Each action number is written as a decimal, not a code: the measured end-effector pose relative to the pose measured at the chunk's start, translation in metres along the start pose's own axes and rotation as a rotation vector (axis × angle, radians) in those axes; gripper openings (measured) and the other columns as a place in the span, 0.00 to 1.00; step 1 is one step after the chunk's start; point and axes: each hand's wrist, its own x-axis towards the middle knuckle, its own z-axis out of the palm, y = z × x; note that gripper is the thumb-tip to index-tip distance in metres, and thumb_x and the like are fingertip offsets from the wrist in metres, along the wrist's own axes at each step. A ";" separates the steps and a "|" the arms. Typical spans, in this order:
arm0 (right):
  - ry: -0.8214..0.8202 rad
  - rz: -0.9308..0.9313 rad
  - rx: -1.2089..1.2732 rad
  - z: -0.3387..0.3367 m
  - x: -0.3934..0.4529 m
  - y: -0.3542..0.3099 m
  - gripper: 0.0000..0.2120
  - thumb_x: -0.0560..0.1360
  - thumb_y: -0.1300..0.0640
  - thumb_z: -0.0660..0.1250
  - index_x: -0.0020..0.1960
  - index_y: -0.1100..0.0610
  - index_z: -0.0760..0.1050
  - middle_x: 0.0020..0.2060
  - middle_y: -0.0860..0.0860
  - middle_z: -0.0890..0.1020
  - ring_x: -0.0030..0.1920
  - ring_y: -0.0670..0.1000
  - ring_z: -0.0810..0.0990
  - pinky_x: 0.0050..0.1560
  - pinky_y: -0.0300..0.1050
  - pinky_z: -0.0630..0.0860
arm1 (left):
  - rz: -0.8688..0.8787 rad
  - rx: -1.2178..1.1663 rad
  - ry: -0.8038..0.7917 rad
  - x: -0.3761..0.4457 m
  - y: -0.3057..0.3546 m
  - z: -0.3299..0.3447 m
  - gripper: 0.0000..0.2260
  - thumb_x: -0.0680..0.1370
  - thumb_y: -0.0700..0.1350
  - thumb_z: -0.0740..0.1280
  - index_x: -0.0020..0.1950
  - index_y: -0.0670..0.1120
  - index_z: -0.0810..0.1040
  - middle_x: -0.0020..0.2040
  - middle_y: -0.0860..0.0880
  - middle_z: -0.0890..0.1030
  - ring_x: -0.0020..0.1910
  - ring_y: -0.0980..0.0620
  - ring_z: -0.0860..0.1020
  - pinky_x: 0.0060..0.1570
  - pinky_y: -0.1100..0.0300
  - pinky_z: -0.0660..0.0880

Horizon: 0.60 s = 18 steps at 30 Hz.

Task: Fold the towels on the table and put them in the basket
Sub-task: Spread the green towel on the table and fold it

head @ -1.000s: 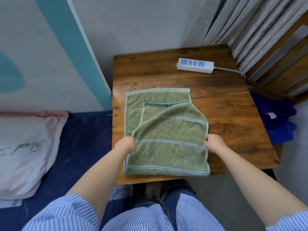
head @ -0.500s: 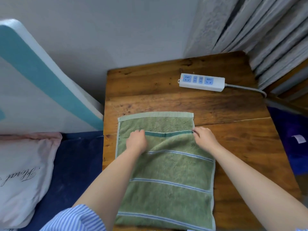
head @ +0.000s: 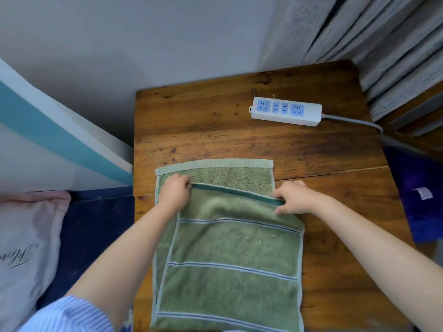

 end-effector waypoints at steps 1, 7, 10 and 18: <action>-0.014 0.010 -0.032 -0.004 -0.003 0.002 0.08 0.74 0.50 0.65 0.46 0.55 0.75 0.38 0.49 0.74 0.47 0.51 0.71 0.56 0.48 0.63 | -0.011 -0.014 -0.004 0.000 -0.005 -0.008 0.11 0.80 0.41 0.57 0.58 0.40 0.75 0.57 0.40 0.77 0.57 0.42 0.74 0.55 0.52 0.71; -0.001 0.065 0.139 -0.034 -0.011 0.004 0.12 0.76 0.55 0.63 0.48 0.63 0.79 0.37 0.52 0.75 0.39 0.51 0.71 0.35 0.44 0.64 | -0.022 -0.040 -0.037 0.000 -0.040 -0.040 0.09 0.80 0.41 0.59 0.56 0.40 0.76 0.55 0.40 0.79 0.53 0.44 0.75 0.49 0.56 0.70; 0.088 0.080 0.237 -0.053 -0.007 0.003 0.10 0.77 0.59 0.61 0.47 0.63 0.79 0.39 0.54 0.78 0.40 0.51 0.74 0.38 0.44 0.68 | -0.024 -0.090 -0.035 0.003 -0.051 -0.050 0.09 0.79 0.40 0.60 0.56 0.39 0.77 0.55 0.41 0.79 0.51 0.46 0.73 0.49 0.59 0.68; 0.389 0.255 0.195 -0.060 0.053 -0.021 0.09 0.75 0.59 0.64 0.53 0.59 0.78 0.54 0.54 0.78 0.56 0.53 0.75 0.56 0.46 0.74 | -0.051 0.038 -0.016 0.033 -0.059 -0.053 0.08 0.80 0.43 0.59 0.54 0.43 0.75 0.54 0.45 0.76 0.53 0.48 0.75 0.50 0.58 0.72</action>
